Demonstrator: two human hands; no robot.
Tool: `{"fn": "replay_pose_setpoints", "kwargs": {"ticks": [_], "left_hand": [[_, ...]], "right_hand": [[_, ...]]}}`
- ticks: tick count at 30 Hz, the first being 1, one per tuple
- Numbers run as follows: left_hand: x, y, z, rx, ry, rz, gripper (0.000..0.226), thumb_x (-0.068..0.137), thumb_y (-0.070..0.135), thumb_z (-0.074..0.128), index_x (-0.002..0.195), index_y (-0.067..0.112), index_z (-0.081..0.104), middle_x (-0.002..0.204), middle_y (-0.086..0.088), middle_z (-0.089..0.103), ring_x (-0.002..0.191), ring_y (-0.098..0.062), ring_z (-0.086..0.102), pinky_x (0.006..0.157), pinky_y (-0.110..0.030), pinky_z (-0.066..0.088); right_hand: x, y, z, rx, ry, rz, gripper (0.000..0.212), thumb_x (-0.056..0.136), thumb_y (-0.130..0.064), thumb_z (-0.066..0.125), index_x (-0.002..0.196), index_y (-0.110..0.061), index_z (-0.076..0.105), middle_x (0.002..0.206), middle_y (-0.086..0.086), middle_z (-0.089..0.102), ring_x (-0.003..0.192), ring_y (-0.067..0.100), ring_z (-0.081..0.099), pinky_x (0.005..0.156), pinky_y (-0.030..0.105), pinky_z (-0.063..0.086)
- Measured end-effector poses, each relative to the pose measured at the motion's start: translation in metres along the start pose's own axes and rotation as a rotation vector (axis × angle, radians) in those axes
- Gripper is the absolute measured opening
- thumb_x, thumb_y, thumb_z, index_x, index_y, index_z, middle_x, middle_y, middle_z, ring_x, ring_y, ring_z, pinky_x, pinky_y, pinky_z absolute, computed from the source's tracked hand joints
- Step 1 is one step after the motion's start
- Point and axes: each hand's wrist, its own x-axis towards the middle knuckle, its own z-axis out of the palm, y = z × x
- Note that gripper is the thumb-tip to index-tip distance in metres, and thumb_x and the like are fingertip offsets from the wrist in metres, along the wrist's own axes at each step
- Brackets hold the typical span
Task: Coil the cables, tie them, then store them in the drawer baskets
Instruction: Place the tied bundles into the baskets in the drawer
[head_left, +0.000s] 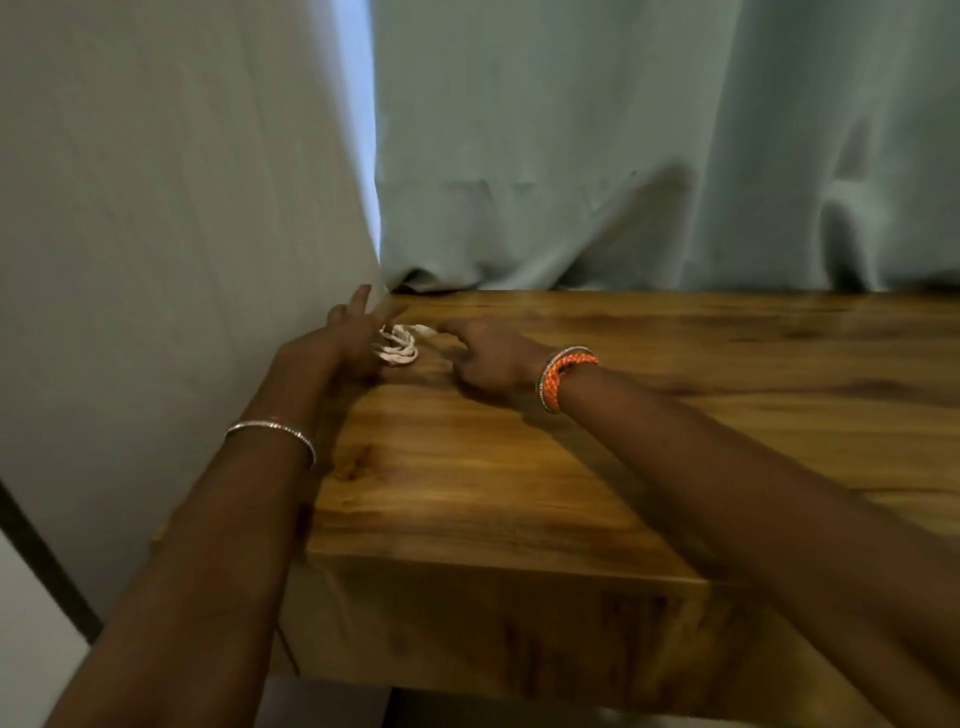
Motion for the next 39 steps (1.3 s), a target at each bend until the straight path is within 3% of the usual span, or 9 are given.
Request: {"fn": "replay_pose_setpoints", "kwargs": {"ticks": [3,6,11,15,20,24,28,33,39], "left_hand": [[0.019,0.001,0.004,-0.005,0.047,0.175,0.060,0.073,0.002,0.068,0.129,0.018,0.052,0.141,-0.015,0.040,0.125,-0.036,0.043,0.097,-0.034,0.038],[0.033,0.013,0.002,-0.125,0.208,0.322,0.040,0.075,-0.004,0.065,0.114,0.006,0.063,0.113,-0.020,0.063,0.104,-0.032,0.059,0.083,-0.026,0.041],[0.071,0.052,-0.009,-0.131,0.481,0.587,0.034,0.074,0.002,0.057,0.106,0.001,0.066,0.101,-0.020,0.069,0.090,-0.034,0.067,0.077,-0.032,0.046],[0.101,0.116,-0.026,-0.136,0.470,0.704,0.052,0.068,-0.008,0.049,0.115,0.008,0.061,0.112,-0.022,0.067,0.100,-0.039,0.065,0.077,-0.039,0.055],[0.115,0.215,-0.051,-0.205,0.361,0.905,0.053,0.069,0.001,0.034,0.113,0.003,0.065,0.114,-0.023,0.065,0.105,-0.041,0.062,0.081,-0.035,0.052],[0.091,0.311,-0.051,-0.327,0.230,1.055,0.040,0.077,-0.004,0.057,0.116,0.003,0.064,0.119,-0.017,0.064,0.115,-0.022,0.054,0.092,-0.031,0.042],[0.066,0.386,-0.048,-0.415,0.105,1.082,0.050,0.089,0.022,0.051,0.137,0.012,0.046,0.140,-0.008,0.050,0.124,-0.017,0.049,0.099,-0.026,0.037],[0.045,0.484,0.003,-0.458,-0.133,1.277,0.061,0.085,0.026,0.032,0.133,-0.010,0.043,0.137,-0.024,0.047,0.119,-0.034,0.052,0.107,-0.018,0.028],[-0.055,0.672,0.051,-0.588,-0.507,1.300,0.066,0.089,0.015,0.052,0.147,0.029,0.025,0.143,-0.009,0.045,0.114,-0.031,0.055,0.095,-0.034,0.042]], "right_hand": [[0.023,0.004,0.008,-0.006,-0.018,0.019,0.054,0.088,-0.014,0.059,0.138,-0.007,0.039,0.136,0.014,0.051,0.120,0.027,0.050,0.092,0.030,0.042],[0.049,0.022,0.012,0.308,0.043,0.132,0.046,0.093,-0.033,0.056,0.127,-0.003,0.044,0.109,0.007,0.056,0.095,0.018,0.052,0.060,0.022,0.040],[0.094,0.073,-0.028,0.821,0.285,0.372,0.055,0.103,-0.039,0.027,0.121,0.004,0.056,0.119,0.021,0.060,0.108,0.031,0.058,0.096,0.038,0.045],[0.064,0.114,-0.091,1.309,0.145,0.462,0.045,0.104,-0.036,0.025,0.117,-0.004,0.054,0.086,0.015,0.065,0.057,0.021,0.069,0.053,0.028,0.058],[-0.007,0.146,-0.162,1.262,0.386,0.688,0.040,0.105,-0.028,0.028,0.095,-0.003,0.058,0.058,0.008,0.062,0.035,0.009,0.055,0.034,0.016,0.043],[-0.094,0.160,-0.206,1.084,0.617,0.903,0.032,0.104,-0.023,0.032,0.092,-0.006,0.057,0.061,0.011,0.056,0.031,0.008,0.048,0.033,0.018,0.040],[-0.235,0.179,-0.241,1.067,0.991,1.120,0.025,0.098,-0.021,0.049,0.076,-0.012,0.057,0.069,0.008,0.059,0.052,0.017,0.058,0.040,0.027,0.052],[-0.432,0.193,-0.247,0.929,1.528,1.351,0.021,0.097,-0.022,0.052,0.099,-0.002,0.060,0.081,0.011,0.061,0.065,0.021,0.062,0.046,0.027,0.056],[-0.603,0.244,-0.264,0.597,1.869,1.685,0.033,0.096,-0.020,0.051,0.106,0.012,0.057,0.097,0.022,0.060,0.078,0.029,0.064,0.053,0.030,0.057]]}}
